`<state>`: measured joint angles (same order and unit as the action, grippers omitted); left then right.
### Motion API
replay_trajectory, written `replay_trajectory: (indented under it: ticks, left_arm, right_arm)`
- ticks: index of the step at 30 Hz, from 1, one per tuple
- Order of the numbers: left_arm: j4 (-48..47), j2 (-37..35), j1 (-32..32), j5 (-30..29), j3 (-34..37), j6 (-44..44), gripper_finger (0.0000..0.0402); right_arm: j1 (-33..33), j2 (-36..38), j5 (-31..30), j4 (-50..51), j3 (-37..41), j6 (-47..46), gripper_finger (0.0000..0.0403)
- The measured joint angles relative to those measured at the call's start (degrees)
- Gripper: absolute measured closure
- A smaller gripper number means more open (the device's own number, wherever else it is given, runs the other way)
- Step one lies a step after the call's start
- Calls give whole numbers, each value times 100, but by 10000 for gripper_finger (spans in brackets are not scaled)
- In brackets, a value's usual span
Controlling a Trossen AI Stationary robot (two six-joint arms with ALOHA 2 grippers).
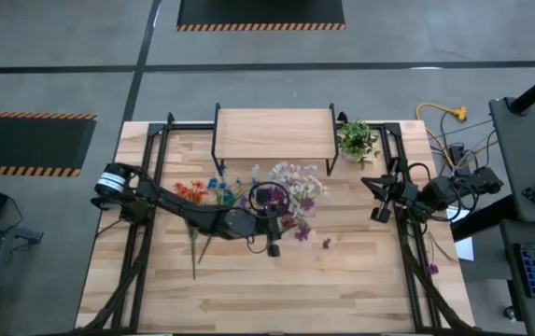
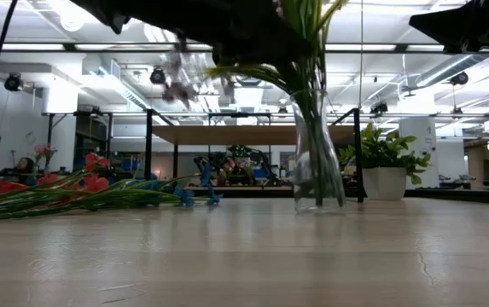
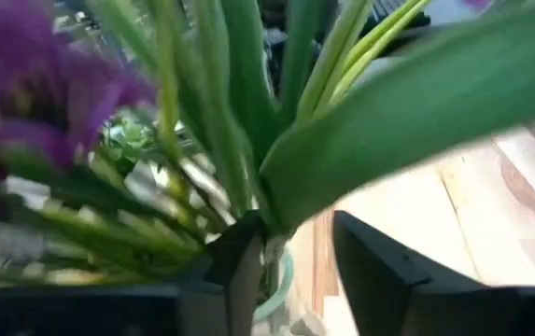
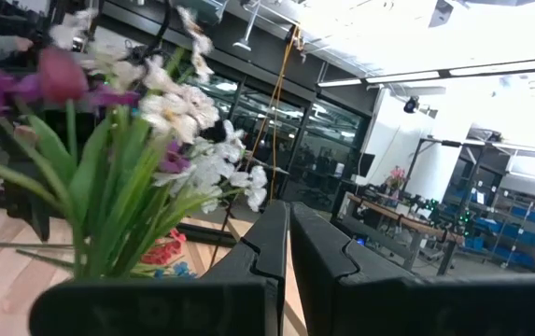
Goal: Pick and place flowers into a vace then onto a shelf
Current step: Put the red flower into the transparent vase
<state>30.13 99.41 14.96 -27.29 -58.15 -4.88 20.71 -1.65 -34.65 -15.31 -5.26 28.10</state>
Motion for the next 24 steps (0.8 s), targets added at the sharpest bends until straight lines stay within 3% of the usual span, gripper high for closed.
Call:
replay_trajectory:
  ticks: [8,20,24]
  left_arm:
    - [-235,-373,30,218,-26,-21,207]
    - [-382,-384,77,349,-84,-151,201]
    - [-372,-388,79,835,-181,-149,201]
  right_arm:
    - [0,0,1,0,0,0,394]
    - [0,0,2,0,0,2,394]
    - [0,0,2,0,0,0,394]
